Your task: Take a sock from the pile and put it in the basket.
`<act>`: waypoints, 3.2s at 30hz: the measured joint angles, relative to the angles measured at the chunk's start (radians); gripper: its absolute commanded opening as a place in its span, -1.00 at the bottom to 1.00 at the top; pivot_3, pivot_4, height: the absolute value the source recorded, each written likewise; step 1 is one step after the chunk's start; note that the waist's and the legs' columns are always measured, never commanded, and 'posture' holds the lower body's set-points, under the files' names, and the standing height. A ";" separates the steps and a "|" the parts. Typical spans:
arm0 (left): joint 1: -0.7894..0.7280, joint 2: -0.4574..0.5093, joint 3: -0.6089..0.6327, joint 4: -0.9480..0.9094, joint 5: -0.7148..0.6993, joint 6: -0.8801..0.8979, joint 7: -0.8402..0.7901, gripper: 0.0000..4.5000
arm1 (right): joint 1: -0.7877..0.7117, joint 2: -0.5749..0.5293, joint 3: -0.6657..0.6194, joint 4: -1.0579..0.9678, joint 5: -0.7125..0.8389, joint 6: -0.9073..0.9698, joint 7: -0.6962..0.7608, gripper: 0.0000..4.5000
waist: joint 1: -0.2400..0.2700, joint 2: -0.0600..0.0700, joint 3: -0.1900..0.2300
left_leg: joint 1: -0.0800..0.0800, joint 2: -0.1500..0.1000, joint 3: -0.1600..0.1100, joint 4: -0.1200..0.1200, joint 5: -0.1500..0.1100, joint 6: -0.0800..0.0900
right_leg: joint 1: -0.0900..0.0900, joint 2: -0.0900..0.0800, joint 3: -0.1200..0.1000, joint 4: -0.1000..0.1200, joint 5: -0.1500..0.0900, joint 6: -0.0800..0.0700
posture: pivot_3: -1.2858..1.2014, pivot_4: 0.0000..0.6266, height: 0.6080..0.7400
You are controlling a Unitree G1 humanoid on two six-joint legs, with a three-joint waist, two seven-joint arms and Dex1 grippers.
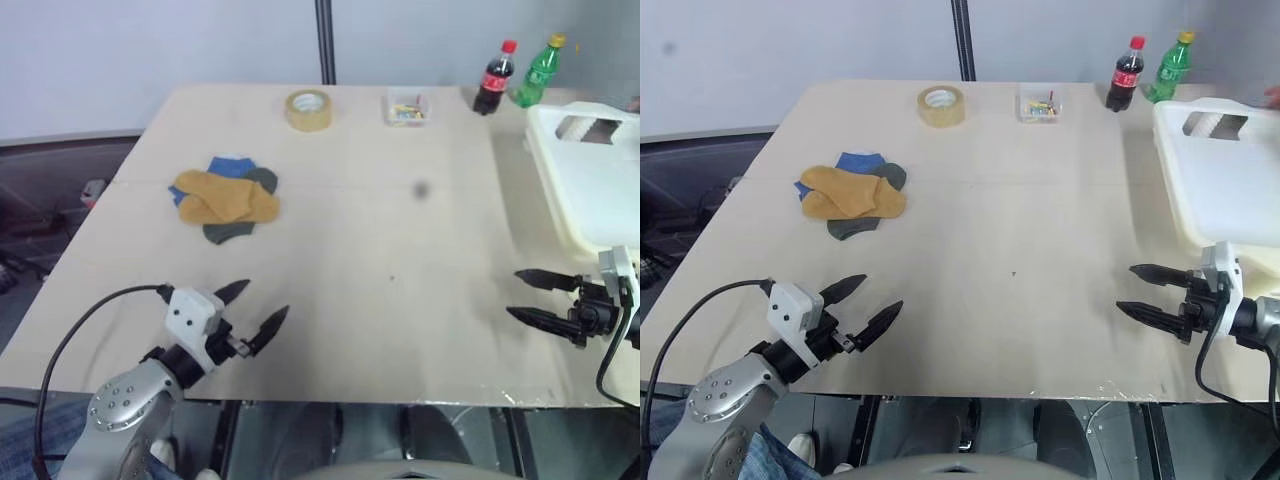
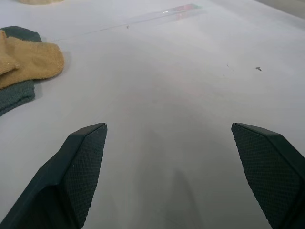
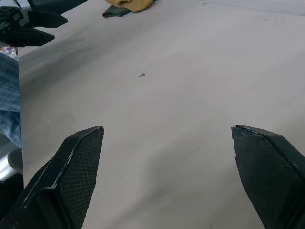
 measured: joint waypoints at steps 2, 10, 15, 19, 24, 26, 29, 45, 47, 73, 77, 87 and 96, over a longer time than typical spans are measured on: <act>-0.007 0.003 0.000 0.001 -0.004 0.004 -0.006 1.00 | 0.026 0.003 -0.017 -0.017 0.001 -0.010 -0.005 0.98 | 0.003 0.000 0.000 | -0.001 0.000 -0.001 0.000 0.000 0.000 | 0.000 0.000 0.000 0.000 0.000 0.000 | 0.03 -0.52 0.97; -0.039 0.031 0.058 0.017 -0.038 0.005 -0.042 1.00 | 0.115 0.030 -0.076 -0.064 0.005 -0.078 -0.034 0.98 | -0.004 -0.001 0.002 | 0.001 0.001 0.002 0.000 0.000 0.000 | 0.000 0.002 -0.001 0.000 0.000 0.000 | 0.03 -0.52 0.97; -0.038 0.038 0.081 0.033 -0.038 0.004 -0.054 1.00 | 0.110 0.032 -0.074 -0.064 0.005 -0.090 -0.036 0.98 | -0.001 -0.001 0.002 | 0.001 0.001 0.002 0.000 0.000 0.000 | 0.000 0.002 -0.001 0.000 0.000 0.000 | 0.03 -0.52 0.97; -0.046 0.039 0.081 0.050 -0.037 0.004 -0.058 1.00 | 0.101 0.035 -0.071 -0.064 0.003 -0.100 -0.038 0.98 | 0.000 -0.002 0.003 | 0.001 0.000 0.002 0.000 0.000 0.000 | 0.000 0.001 -0.001 0.000 0.000 0.000 | 0.03 -0.52 0.97; -0.063 0.037 0.081 0.062 -0.011 0.003 -0.037 1.00 | 0.100 0.035 -0.071 -0.065 0.001 -0.102 -0.041 0.98 | 0.000 -0.002 0.003 | 0.001 0.001 0.002 0.000 0.000 0.000 | 0.000 0.001 -0.001 0.000 0.000 0.000 | 0.03 -0.52 0.97; -0.089 0.028 0.081 0.079 0.013 0.001 -0.007 1.00 | 0.099 0.036 -0.068 -0.071 0.001 -0.101 -0.044 0.98 | 0.001 -0.002 0.003 | 0.001 0.001 0.001 0.001 0.000 0.000 | 0.000 0.002 -0.001 0.000 0.000 0.000 | 0.03 -0.52 0.97; -0.171 0.011 0.079 0.139 0.084 -0.020 0.063 1.00 | 0.080 0.061 -0.050 -0.139 0.035 -0.064 -0.073 0.98 | 0.000 -0.003 0.003 | 0.001 0.001 0.001 0.001 0.000 0.000 | 0.000 0.002 -0.001 0.001 0.000 0.001 | 0.03 -0.52 0.97; -0.643 -0.012 -0.049 0.633 0.386 -0.125 0.276 1.00 | -0.020 0.116 0.003 -0.310 0.087 -0.024 -0.194 0.98 | 0.001 -0.006 0.005 | 0.000 -0.003 -0.002 0.002 0.000 0.000 | 0.000 0.004 -0.005 0.004 0.001 0.001 | 0.03 -0.52 0.97; -0.680 -0.012 -0.059 0.678 0.407 -0.148 0.284 1.00 | -0.011 0.115 0.002 -0.309 0.077 -0.038 -0.192 0.98 | 0.001 -0.006 0.005 | 0.000 -0.003 -0.002 0.002 0.000 0.000 | 0.000 0.003 -0.005 0.004 0.001 0.001 | 0.03 -0.52 0.97; -0.811 -0.035 -0.114 0.971 0.495 -0.277 0.368 1.00 | 0.047 0.115 -0.003 -0.306 0.051 -0.080 -0.213 0.98 | -0.002 -0.007 0.006 | 0.001 -0.004 -0.001 0.005 0.002 -0.002 | -0.004 0.004 -0.003 0.016 0.001 0.001 | 0.03 -0.52 0.97; -0.810 -0.034 -0.114 0.971 0.494 -0.277 0.382 0.76 | 0.044 0.115 -0.003 -0.299 0.050 -0.083 -0.211 1.00 | -0.001 -0.007 0.006 | 0.001 -0.004 -0.001 0.005 0.002 -0.002 | -0.004 0.004 -0.003 0.016 0.001 0.001 | 0.03 -0.52 0.97; -0.809 -0.034 -0.113 0.971 0.492 -0.277 0.396 -0.96 | 0.043 0.114 -0.002 -0.286 0.036 -0.096 -0.202 1.00 | -0.001 -0.007 0.006 | 0.001 -0.004 -0.001 0.005 0.002 -0.002 | -0.004 0.004 -0.003 0.016 0.001 0.001 | 0.03 -0.52 0.97; -0.793 -0.075 -0.105 0.893 0.439 -0.178 0.372 -0.96 | 0.053 0.113 -0.003 -0.280 0.027 -0.101 -0.196 1.00 | 0.000 -0.007 0.006 | 0.001 -0.004 -0.001 0.005 0.002 -0.002 | -0.004 0.004 -0.003 0.016 0.001 0.001 | 0.03 -0.52 0.97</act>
